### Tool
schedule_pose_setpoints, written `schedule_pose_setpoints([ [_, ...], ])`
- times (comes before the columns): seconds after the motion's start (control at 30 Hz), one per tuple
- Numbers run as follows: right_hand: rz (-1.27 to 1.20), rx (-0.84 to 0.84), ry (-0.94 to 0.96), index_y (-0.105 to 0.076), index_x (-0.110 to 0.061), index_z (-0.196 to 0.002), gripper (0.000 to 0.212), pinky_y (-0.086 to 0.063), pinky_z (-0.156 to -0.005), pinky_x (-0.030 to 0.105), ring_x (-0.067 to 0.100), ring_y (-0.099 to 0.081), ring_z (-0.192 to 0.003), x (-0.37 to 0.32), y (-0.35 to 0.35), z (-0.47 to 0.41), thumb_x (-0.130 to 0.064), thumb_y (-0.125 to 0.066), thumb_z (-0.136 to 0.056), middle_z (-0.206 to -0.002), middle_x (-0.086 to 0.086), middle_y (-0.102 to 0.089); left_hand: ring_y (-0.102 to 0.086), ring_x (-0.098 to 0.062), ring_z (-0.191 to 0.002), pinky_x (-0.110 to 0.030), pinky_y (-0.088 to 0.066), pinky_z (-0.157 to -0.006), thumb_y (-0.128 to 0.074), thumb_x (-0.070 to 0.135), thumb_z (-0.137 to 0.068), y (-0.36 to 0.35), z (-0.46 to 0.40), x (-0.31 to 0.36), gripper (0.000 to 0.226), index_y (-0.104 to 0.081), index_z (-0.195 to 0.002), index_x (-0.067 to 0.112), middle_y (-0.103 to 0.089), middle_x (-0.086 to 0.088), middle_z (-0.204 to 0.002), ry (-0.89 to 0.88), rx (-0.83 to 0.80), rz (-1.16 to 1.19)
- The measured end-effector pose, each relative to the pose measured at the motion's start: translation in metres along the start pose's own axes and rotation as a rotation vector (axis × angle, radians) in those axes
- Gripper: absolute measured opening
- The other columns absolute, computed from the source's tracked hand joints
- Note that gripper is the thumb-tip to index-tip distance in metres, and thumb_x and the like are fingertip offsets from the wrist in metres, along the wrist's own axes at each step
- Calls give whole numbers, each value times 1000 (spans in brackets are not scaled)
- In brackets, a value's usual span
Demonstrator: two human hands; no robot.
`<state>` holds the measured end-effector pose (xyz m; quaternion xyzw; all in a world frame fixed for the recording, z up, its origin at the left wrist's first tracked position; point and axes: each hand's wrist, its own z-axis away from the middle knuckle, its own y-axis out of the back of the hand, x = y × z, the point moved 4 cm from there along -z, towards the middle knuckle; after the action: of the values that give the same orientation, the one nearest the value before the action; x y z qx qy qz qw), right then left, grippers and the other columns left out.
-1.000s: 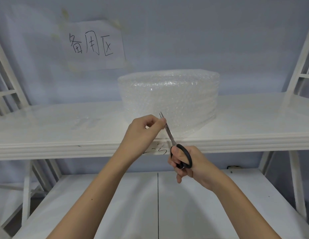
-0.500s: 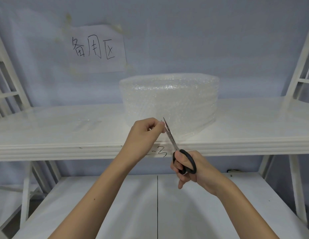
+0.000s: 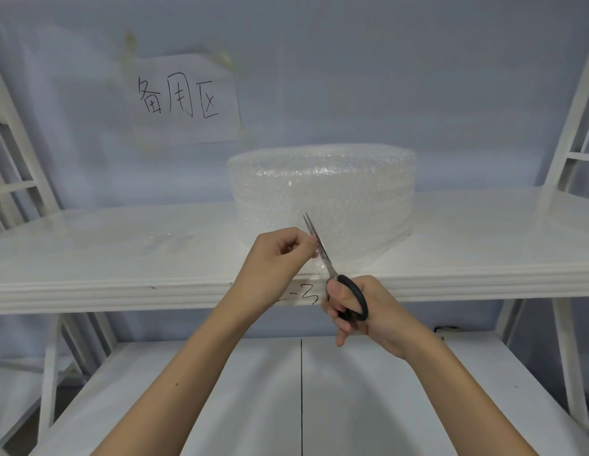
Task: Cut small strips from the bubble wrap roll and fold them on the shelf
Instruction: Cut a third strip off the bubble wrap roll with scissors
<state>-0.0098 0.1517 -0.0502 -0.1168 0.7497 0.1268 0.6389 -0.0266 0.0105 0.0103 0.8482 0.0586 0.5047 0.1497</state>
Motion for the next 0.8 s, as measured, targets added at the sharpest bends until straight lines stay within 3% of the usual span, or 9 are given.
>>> schedule_pose_setpoints([
  [0.23, -34, -30, 39, -51, -13, -59, 43, -50, -46, 30, 15, -39, -45, -11, -2, -5, -48, -63, -81, -59, -2, -48, -33, -6, -52, -22, -31, -51, -58, 18, -93, -4, 3, -2, 28, -63, -66, 18, -42, 14, -51, 7, -38, 13],
  [0.4, 7, 8, 49, -57, -17, -51, 43, -48, -42, 29, 17, -38, -44, -17, 0, -9, -50, -68, -74, -55, 4, -43, -34, -9, -54, -24, -31, -53, -57, 17, -94, -3, 5, 0, 27, -65, -68, 16, -45, 15, -51, 10, -52, 7],
  [0.53, 25, 3, 48, -55, -8, -60, 53, -47, -42, 27, 20, -43, -47, -23, 0, -13, -60, -64, -68, -53, -3, -52, -33, -8, -54, -23, -30, -51, -56, 14, -95, -6, 9, 3, 27, -66, -70, 15, -47, 15, -50, 0, -108, 3],
  [0.63, 27, 8, 67, -59, -19, -48, 46, -44, -38, 25, 18, -41, -46, -28, -2, -14, -58, -71, -70, -48, -4, -47, -34, -5, -52, -20, -31, -50, -55, 12, -95, -5, 9, 4, 30, -65, -68, 18, -50, 17, -50, -6, -118, -10],
  [0.7, 15, 2, 69, -60, -20, -43, 46, -43, -37, 25, 16, -40, -44, -30, -3, -14, -54, -77, -69, -47, -5, -46, -35, -4, -52, -17, -32, -50, -55, 14, -95, -4, 9, 5, 31, -65, -67, 20, -52, 16, -53, -5, -128, -28],
  [0.8, 10, 3, 79, -58, -20, -43, 44, -44, -38, 26, 15, -40, -44, -28, -4, -14, -51, -68, -73, -52, -2, -48, -38, -3, -51, -19, -33, -53, -55, 30, -96, 2, 5, 5, 39, -61, -58, 25, -52, 13, -58, -8, -105, -116],
])
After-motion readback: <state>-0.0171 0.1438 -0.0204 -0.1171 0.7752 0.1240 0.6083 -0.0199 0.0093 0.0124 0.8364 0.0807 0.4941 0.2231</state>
